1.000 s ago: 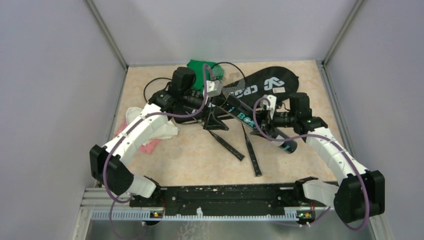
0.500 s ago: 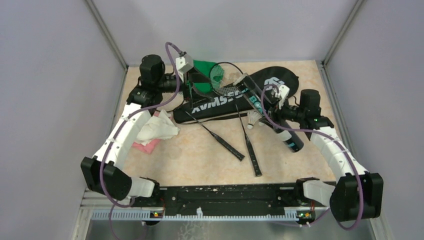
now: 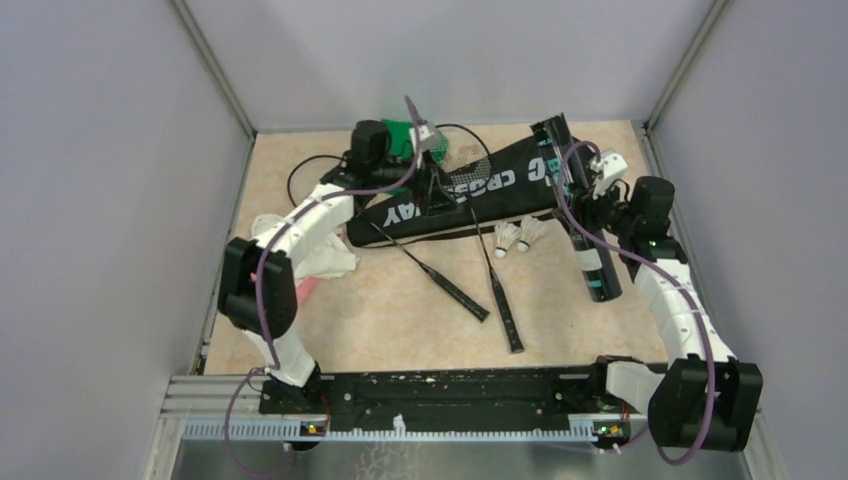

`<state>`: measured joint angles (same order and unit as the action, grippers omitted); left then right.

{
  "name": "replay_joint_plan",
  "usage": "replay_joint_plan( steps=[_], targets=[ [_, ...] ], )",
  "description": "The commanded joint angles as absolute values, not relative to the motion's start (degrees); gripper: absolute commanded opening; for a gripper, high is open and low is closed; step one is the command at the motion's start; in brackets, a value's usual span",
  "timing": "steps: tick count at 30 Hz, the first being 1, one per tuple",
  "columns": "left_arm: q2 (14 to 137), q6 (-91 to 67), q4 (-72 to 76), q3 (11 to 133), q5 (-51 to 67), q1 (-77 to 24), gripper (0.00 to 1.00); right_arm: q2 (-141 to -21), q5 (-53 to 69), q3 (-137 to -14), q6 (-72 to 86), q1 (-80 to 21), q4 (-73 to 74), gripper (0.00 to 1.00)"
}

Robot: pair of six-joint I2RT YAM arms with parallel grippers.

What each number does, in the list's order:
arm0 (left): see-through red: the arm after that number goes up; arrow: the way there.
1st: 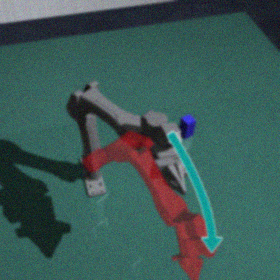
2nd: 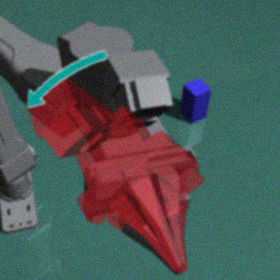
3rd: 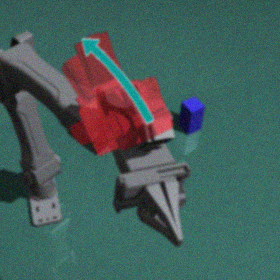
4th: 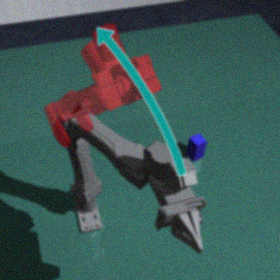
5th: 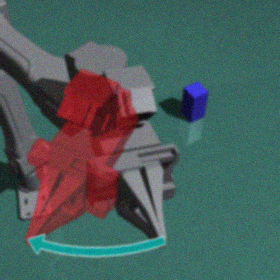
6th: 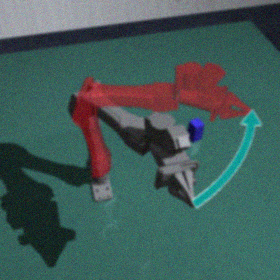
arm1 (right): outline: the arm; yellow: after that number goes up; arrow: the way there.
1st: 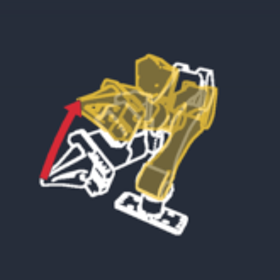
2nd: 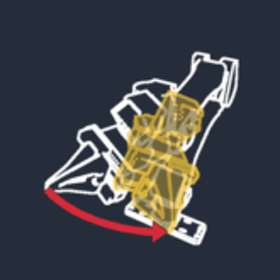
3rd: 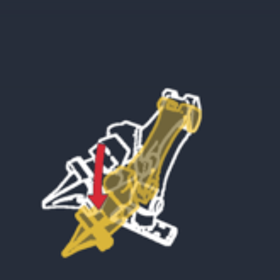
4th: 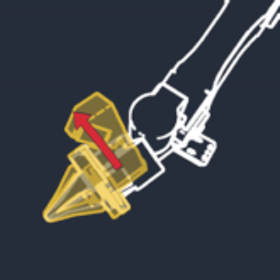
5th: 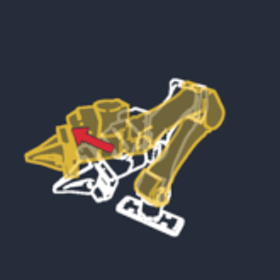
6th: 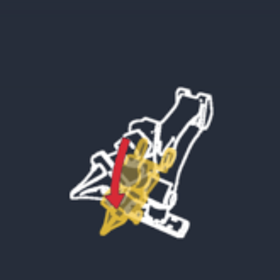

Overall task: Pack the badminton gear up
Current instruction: Pick up the shuttlecock at the center of the board.

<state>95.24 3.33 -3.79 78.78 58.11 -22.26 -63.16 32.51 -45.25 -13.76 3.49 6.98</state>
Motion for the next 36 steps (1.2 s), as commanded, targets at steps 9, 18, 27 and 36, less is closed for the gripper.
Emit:
replay_joint_plan(
  steps=[9, 18, 27, 36],
  targets=[
    [120.4, 11.1, -10.1, 99.3, 52.9, -33.6, 0.98, -59.7, 27.5, -45.2, -12.0, 7.1, 2.2, 0.33],
    [136.5, 15.7, -20.0, 117.8, 49.8, -37.8, 0.97, -59.2, 27.8, -44.9, -12.6, 7.3, 2.3, 0.33],
    [140.2, 23.7, -27.4, 121.3, 46.7, -40.0, 0.83, -59.1, 28.5, -44.6, -12.7, 7.6, 1.9, 0.33],
    [137.9, 27.3, -31.3, 119.0, 46.3, -40.0, 0.66, -59.4, 29.4, -44.5, -12.7, 7.6, 1.9, 0.33]
  ],
)
